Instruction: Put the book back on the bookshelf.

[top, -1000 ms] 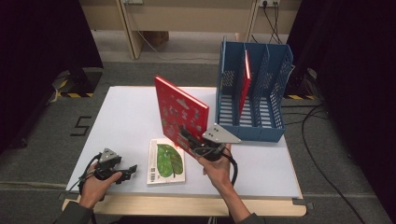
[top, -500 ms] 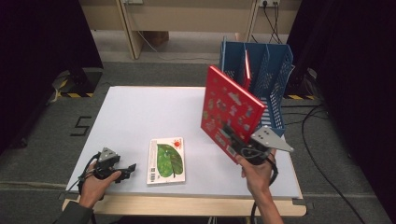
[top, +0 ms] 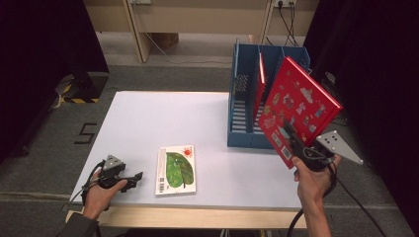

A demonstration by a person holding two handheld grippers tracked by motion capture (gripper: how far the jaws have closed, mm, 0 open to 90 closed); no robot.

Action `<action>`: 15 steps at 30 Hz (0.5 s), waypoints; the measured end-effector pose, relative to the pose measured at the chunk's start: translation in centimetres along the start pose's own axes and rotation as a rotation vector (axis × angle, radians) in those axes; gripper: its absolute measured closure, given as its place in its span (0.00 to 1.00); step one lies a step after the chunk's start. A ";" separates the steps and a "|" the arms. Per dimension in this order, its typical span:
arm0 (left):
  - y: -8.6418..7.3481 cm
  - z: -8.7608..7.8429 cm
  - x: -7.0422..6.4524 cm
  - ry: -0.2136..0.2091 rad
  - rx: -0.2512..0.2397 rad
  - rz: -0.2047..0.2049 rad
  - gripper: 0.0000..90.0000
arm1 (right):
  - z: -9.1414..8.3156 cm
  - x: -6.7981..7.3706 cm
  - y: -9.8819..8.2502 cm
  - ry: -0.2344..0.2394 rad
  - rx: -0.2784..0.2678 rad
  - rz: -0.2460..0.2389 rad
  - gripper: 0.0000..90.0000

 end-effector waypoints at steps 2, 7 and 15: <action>0.0 0.1 0.0 0.002 0.002 0.001 0.22 | 0.4 -1.0 -0.1 -0.033 0.009 -0.002 0.89; -0.2 0.2 -0.1 -0.002 0.011 0.007 0.22 | 2.4 -2.8 -0.5 -0.080 0.019 0.025 0.89; -0.2 0.1 0.0 -0.007 0.011 0.004 0.22 | 7.0 -4.6 -0.7 -0.141 0.052 0.031 0.89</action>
Point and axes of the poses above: each handheld gripper's, and its own axes: z roughly forward along the jaws, y roughly out of its top, x roughly to its left, the point moved 6 cm from there along z, roughly forward along the jaws, and after that the axes turned 13 degrees about y, right-handed, at the moved point
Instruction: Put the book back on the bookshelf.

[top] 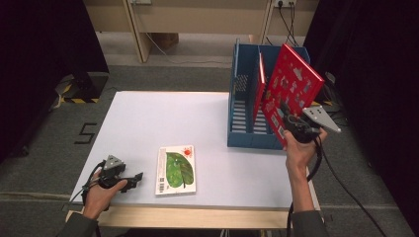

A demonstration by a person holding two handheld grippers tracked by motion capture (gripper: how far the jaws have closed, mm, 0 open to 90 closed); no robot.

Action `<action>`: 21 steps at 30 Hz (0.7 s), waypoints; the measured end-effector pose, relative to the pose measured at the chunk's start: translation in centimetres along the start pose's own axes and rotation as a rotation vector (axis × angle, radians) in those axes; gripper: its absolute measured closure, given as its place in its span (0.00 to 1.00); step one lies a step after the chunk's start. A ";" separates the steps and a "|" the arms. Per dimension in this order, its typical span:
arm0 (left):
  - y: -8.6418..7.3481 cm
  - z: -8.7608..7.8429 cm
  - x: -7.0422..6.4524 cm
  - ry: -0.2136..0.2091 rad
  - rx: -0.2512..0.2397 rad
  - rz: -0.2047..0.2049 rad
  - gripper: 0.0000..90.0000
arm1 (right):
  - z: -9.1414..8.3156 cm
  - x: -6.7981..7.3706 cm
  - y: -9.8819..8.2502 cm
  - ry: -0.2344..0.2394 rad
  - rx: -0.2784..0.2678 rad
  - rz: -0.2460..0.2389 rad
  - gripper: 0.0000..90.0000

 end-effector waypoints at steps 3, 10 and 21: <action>0.0 0.0 0.0 0.000 -0.003 -0.004 0.22 | 1.5 -0.6 0.0 -0.023 0.002 0.008 0.89; 0.0 0.0 0.2 0.001 -0.003 -0.014 0.22 | 5.0 -2.3 -0.3 -0.077 0.033 -0.007 0.89; -0.1 0.0 0.1 0.001 -0.005 -0.011 0.22 | 9.0 -3.3 -2.0 -0.105 0.093 -0.017 0.89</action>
Point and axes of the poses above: each handheld gripper's, and its own axes: z roughly forward along the jaws, y roughly out of its top, x roughly to its left, the point moved 6 cm from there along z, roughly forward along the jaws, and after that the axes turned 13 degrees about y, right-handed, at the moved point
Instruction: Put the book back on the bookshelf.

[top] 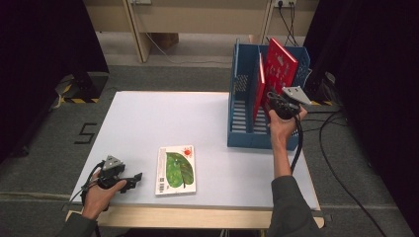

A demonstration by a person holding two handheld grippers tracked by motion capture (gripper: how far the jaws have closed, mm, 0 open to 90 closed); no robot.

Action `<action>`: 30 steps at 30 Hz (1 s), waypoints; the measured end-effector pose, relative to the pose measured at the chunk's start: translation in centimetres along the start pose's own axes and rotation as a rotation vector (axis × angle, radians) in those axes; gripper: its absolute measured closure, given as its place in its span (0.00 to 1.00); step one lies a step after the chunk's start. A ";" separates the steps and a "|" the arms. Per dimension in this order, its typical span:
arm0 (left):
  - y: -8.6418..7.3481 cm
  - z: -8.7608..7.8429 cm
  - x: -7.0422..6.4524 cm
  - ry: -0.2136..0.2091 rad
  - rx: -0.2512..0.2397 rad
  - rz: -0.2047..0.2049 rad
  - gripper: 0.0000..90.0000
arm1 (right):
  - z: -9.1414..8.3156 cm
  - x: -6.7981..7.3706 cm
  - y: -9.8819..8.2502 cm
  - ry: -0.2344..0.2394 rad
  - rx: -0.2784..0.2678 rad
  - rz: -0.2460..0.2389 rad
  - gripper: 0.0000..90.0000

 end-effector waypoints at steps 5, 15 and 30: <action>-0.1 0.0 0.0 0.002 0.000 0.007 0.21 | 1.5 -0.4 -0.8 -0.003 0.039 0.019 0.89; -0.1 -0.1 0.0 0.001 -0.006 0.002 0.22 | 3.5 -0.6 -1.3 -0.006 0.090 0.031 0.89; -0.2 -0.1 0.0 0.003 -0.006 0.003 0.21 | 4.2 -0.8 -2.1 0.029 0.135 0.086 0.85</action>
Point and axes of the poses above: each handheld gripper's, and its own axes: z roughly forward along the jaws, y roughly out of its top, x roughly to its left, the point moved 6 cm from there along z, roughly forward along the jaws, and after that the axes turned 13 degrees about y, right-handed, at the moved point
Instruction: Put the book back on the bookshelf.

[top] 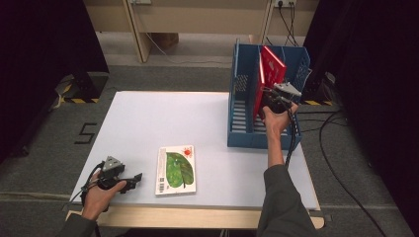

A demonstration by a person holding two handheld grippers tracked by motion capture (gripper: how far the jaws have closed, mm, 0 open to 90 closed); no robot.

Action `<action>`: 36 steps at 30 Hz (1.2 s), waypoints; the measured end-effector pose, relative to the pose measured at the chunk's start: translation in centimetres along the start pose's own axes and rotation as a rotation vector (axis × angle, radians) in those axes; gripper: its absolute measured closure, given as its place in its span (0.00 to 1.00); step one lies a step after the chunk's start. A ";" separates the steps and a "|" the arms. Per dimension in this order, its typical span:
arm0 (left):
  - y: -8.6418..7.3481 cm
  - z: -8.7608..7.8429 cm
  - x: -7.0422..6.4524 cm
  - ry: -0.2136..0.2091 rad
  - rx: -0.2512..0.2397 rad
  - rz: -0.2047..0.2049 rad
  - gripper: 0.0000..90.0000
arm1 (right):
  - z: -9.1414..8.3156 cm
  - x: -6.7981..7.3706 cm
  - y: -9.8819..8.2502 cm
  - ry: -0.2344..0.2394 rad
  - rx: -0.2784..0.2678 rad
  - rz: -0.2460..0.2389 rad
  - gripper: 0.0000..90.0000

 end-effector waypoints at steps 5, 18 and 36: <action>0.0 0.0 0.0 -0.001 0.003 0.008 0.21 | -0.1 0.3 0.1 -0.017 0.046 -0.037 0.86; 0.0 0.0 -0.1 0.003 0.004 0.014 0.21 | -2.7 1.5 -0.7 0.069 0.074 -0.028 0.75; 0.0 0.1 -0.2 0.008 0.005 0.017 0.20 | -8.1 3.1 -3.0 0.172 0.130 -0.146 0.76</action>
Point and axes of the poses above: each handheld gripper's, and its own axes: z roughly forward along the jaws, y roughly out of its top, x roughly to its left, the point moved 6 cm from there along z, roughly forward along the jaws, and after that the axes turned 13 degrees about y, right-handed, at the moved point
